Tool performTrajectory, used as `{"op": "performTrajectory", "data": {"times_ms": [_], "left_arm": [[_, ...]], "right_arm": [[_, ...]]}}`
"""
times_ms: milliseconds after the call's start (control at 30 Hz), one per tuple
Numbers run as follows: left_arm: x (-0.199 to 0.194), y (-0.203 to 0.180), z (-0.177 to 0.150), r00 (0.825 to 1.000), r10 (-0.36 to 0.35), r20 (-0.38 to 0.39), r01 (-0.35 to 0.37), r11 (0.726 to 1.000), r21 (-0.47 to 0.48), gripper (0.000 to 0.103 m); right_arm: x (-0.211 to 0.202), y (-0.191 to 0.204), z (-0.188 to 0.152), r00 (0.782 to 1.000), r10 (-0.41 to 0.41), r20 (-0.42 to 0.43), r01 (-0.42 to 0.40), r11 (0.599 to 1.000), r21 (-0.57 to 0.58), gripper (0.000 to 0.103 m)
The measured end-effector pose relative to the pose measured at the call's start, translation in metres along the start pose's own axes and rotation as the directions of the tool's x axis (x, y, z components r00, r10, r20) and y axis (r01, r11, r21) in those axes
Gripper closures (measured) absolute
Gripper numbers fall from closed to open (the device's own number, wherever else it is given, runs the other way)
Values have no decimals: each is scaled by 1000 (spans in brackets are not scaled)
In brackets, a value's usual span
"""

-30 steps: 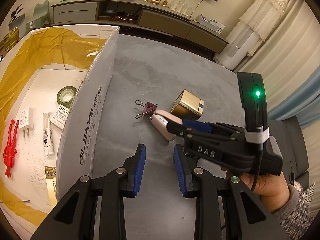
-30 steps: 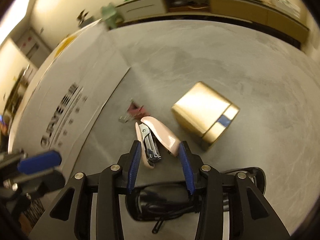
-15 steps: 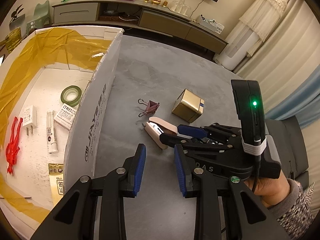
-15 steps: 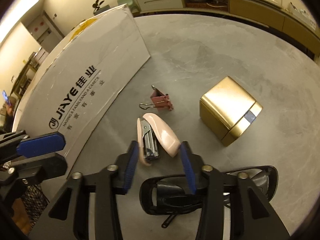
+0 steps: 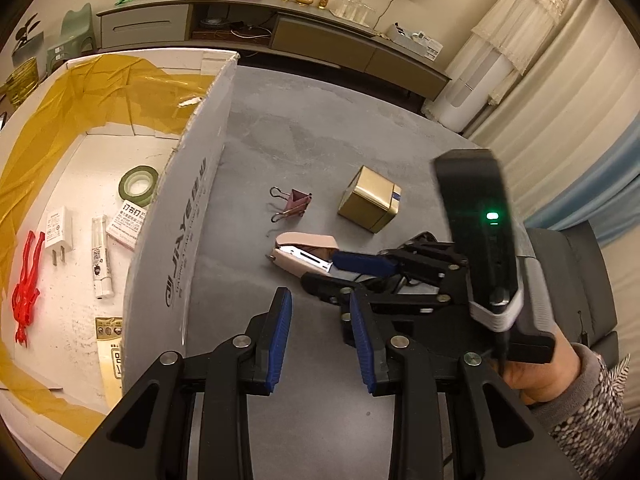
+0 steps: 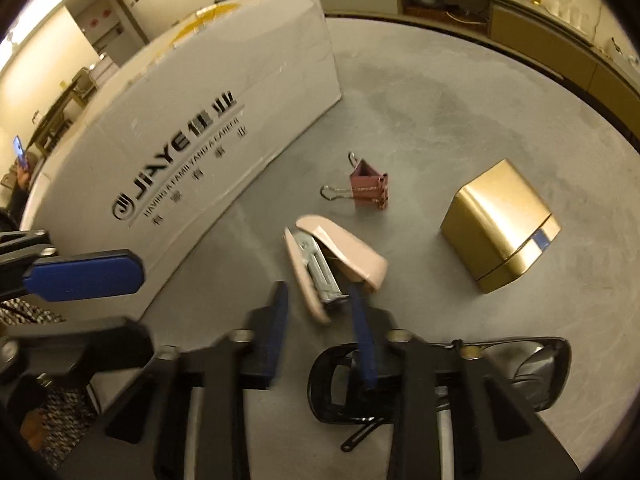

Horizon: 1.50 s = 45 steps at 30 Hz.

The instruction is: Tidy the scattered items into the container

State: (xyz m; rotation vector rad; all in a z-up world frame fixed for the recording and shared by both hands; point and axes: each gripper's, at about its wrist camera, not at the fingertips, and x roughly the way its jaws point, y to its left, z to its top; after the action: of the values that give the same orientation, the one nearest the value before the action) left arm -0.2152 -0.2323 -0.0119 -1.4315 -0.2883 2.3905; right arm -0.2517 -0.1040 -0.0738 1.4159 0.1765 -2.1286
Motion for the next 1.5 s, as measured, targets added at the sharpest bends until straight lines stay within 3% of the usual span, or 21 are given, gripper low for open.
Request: {"op": "performTrajectory", "data": {"times_ms": [167, 233, 300, 400, 467, 533, 633, 700, 800, 833, 933, 1000, 1100, 1233, 1367, 1500], "left_arm": [[-2, 1, -4, 1000, 11, -2, -11, 1000, 3, 71], [-3, 2, -4, 1000, 14, -3, -14, 1000, 9, 71], [-4, 2, -5, 1000, 18, -1, -18, 1000, 6, 72], [-6, 6, -6, 999, 40, 1, -40, 999, -10, 73], [-7, 8, -7, 999, 35, 3, -35, 999, -24, 73], [-9, 9, -10, 1000, 22, 0, -22, 999, -41, 71], [-10, 11, -15, 999, 48, -2, -48, 997, -59, 72], [-12, 19, -21, 999, 52, -5, -53, 991, -120, 72], [-10, 28, -32, 999, 12, -43, -20, 979, -201, 72], [-9, 29, -35, 999, 8, -50, -18, 979, -205, 71], [-7, 25, -39, 998, 6, -63, -18, 983, -182, 71], [-7, 22, -40, 998, 7, -63, -18, 985, -174, 71], [-11, 22, -38, 999, 11, -47, -19, 985, -174, 71], [-12, 19, -36, 999, 10, -40, -16, 986, -164, 71], [-7, 13, -37, 999, 23, -42, -29, 989, -142, 71], [6, -11, -32, 998, 32, -49, -33, 999, -24, 65]], "right_arm": [[-13, 25, -6, 984, -171, 44, 174, 981, -90, 80], [-20, 39, -12, 954, -287, 90, 297, 944, -143, 81], [-26, 53, -19, 909, -392, 143, 414, 890, -191, 82], [-28, 59, -25, 855, -482, 195, 516, 827, -220, 83], [-27, 54, -24, 833, -508, 219, 551, 798, -244, 83], [-28, 54, -24, 829, -505, 241, 556, 788, -264, 83], [-24, 57, -32, 816, -492, 304, 576, 741, -345, 83], [-16, 60, -35, 824, -468, 319, 565, 724, -397, 82], [-8, 61, -41, 857, -412, 309, 513, 734, -444, 82], [-5, 60, -40, 878, -377, 295, 475, 759, -445, 81], [-14, 49, -33, 959, -184, 217, 255, 893, -371, 74], [-27, 36, -25, 977, -74, 199, 130, 950, -285, 74], [-48, 8, -15, 974, 17, 225, 17, 989, -150, 73], [-59, -15, -8, 967, -6, 254, 6, 1000, 1, 66], [-51, -19, -13, 977, -45, 207, 26, 995, 92, 65], [-78, -50, -25, 974, -86, 209, 19, 952, 304, 64]]}}
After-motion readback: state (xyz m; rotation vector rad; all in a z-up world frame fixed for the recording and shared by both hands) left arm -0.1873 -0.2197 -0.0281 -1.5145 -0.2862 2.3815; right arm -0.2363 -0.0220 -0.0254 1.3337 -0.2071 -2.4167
